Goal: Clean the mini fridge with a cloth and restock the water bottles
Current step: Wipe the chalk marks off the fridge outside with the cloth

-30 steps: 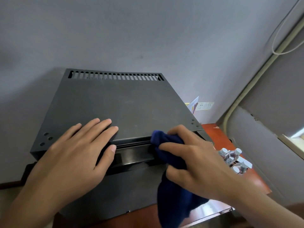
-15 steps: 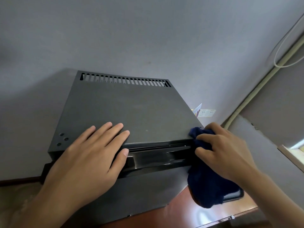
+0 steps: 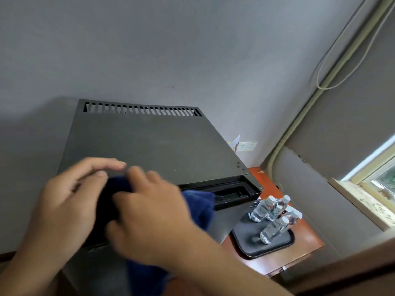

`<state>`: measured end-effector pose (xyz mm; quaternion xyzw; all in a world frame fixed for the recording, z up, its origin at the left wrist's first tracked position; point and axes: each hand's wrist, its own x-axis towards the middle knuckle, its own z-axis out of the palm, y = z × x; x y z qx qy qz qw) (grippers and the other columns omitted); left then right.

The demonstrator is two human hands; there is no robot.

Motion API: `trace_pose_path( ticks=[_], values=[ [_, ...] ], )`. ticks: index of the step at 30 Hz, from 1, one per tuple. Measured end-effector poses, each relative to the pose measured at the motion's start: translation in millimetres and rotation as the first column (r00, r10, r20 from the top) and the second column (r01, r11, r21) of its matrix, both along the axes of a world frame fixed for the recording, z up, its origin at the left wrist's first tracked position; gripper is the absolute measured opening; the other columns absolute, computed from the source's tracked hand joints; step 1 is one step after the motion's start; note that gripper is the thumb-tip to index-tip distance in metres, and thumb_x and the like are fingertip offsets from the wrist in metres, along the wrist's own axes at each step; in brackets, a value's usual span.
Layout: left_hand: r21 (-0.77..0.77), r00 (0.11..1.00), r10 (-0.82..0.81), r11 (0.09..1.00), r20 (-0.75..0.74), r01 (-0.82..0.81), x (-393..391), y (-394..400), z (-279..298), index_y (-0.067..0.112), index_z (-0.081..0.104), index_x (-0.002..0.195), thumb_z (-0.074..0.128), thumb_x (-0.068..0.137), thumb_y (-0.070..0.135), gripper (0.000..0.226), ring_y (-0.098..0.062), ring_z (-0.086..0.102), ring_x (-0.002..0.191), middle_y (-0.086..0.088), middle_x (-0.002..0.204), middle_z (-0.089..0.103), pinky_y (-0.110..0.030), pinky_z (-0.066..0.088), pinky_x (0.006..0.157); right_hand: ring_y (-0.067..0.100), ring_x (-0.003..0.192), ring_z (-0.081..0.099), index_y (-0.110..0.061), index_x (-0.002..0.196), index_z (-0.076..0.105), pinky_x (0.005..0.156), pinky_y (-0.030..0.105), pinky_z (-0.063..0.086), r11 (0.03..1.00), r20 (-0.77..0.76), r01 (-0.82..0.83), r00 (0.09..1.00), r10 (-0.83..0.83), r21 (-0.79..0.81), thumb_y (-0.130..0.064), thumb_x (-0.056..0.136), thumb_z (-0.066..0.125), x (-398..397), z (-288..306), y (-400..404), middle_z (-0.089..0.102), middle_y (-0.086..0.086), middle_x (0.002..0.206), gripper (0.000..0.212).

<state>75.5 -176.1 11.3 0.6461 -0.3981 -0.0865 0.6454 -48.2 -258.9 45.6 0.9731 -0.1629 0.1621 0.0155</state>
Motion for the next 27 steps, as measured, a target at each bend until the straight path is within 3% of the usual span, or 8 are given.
trace_pose_path(
  ticks=[3,6,9,11,14,20,24,27],
  values=[
    [0.066,0.998,0.041,0.997,0.048,-0.044,25.0,16.1,-4.8,0.043,0.069,0.108,0.046,0.093,0.039,0.028,0.006,0.065,0.089,0.022,0.098,0.073,-0.014,0.053,0.082,0.037,0.085,0.053,-0.016,0.12,0.069,0.065,0.037,0.038,0.994,0.015,-0.078,0.997,0.077,0.082,-0.039,0.079,0.071,31.9,-2.5,30.9,0.055,0.013,0.115,0.047],
    [0.169,0.996,0.046,0.984,0.081,-0.059,52.6,37.2,-14.8,0.032,0.068,0.121,0.044,0.098,0.046,0.035,-0.018,0.07,0.099,0.005,0.105,0.074,-0.042,0.058,0.094,0.034,0.089,0.052,-0.024,0.107,0.073,0.067,0.037,0.042,0.984,0.075,-0.096,0.993,0.086,0.15,-0.042,0.084,0.066,26.5,0.7,27.3,0.053,0.007,0.108,0.03],
    [0.238,0.984,0.073,0.965,0.161,-0.11,65.6,58.0,-21.8,0.036,0.068,0.121,0.043,0.093,0.058,0.043,-0.044,0.063,0.071,-0.026,0.081,0.065,-0.043,0.055,0.061,0.026,0.103,0.058,-0.031,0.105,0.07,0.076,0.039,0.052,0.989,0.161,0.035,0.985,-0.059,0.144,-0.048,0.083,0.052,-9.3,1.1,-1.5,0.056,-0.004,0.117,0.033],
    [0.285,0.982,0.094,0.948,0.165,-0.139,70.4,77.1,-26.9,0.043,0.068,0.118,0.044,0.092,0.066,0.042,-0.039,0.062,0.067,-0.018,0.074,0.067,-0.041,0.048,0.057,0.022,0.109,0.061,-0.035,0.107,0.07,0.081,0.041,0.054,0.956,0.259,0.211,0.93,-0.26,0.203,-0.05,0.08,0.05,-34.9,0.9,-29.7,0.056,-0.01,0.123,0.037],
    [0.278,0.999,0.051,0.959,-0.015,-0.045,75.8,97.8,-42.3,0.05,0.067,0.115,0.052,0.089,0.044,0.031,-0.001,0.067,0.111,0.019,0.114,0.074,-0.025,0.052,0.092,0.023,0.101,0.064,-0.04,0.106,0.073,0.081,0.038,0.051,0.867,0.177,0.435,0.859,-0.48,0.244,-0.057,0.074,0.044,-60.0,0.4,-62.7,0.057,-0.016,0.116,0.046],
    [0.249,0.964,-0.23,0.934,-0.132,0.257,50.6,104.8,-72.9,0.062,0.037,0.144,0.059,0.084,0.055,0.065,0.006,0.028,0.148,0.032,0.155,0.038,-0.025,0.025,0.122,0.02,0.073,0.058,-0.03,0.078,0.068,0.055,0.031,0.036,0.933,0.086,0.359,0.929,-0.361,0.028,-0.052,0.077,0.046,-16.1,-10.2,-13.0,0.052,-0.008,0.089,0.031],
    [0.173,0.927,-0.237,0.94,-0.292,0.295,58.8,106.8,-67.5,0.048,0.053,0.14,0.06,0.094,0.033,0.049,0.011,0.038,0.14,0.035,0.145,0.049,-0.021,0.028,0.116,0.022,0.074,0.056,-0.025,0.076,0.06,0.052,0.033,0.037,0.991,0.068,0.133,0.989,-0.134,0.024,-0.051,0.079,0.05,42.9,-7.7,46.1,0.046,-0.006,0.086,0.028],
    [0.208,0.912,-0.135,0.951,-0.387,0.229,62.7,102.4,-72.3,0.022,0.07,0.114,0.05,0.104,0.008,0.026,0.018,0.061,0.105,0.039,0.102,0.07,-0.008,0.043,0.094,0.021,0.079,0.055,-0.029,0.085,0.066,0.056,0.039,0.046,0.991,0.045,-0.062,0.997,0.057,0.121,-0.052,0.082,0.049,75.5,-8.3,70.9,0.047,-0.007,0.09,0.028]
  ],
)
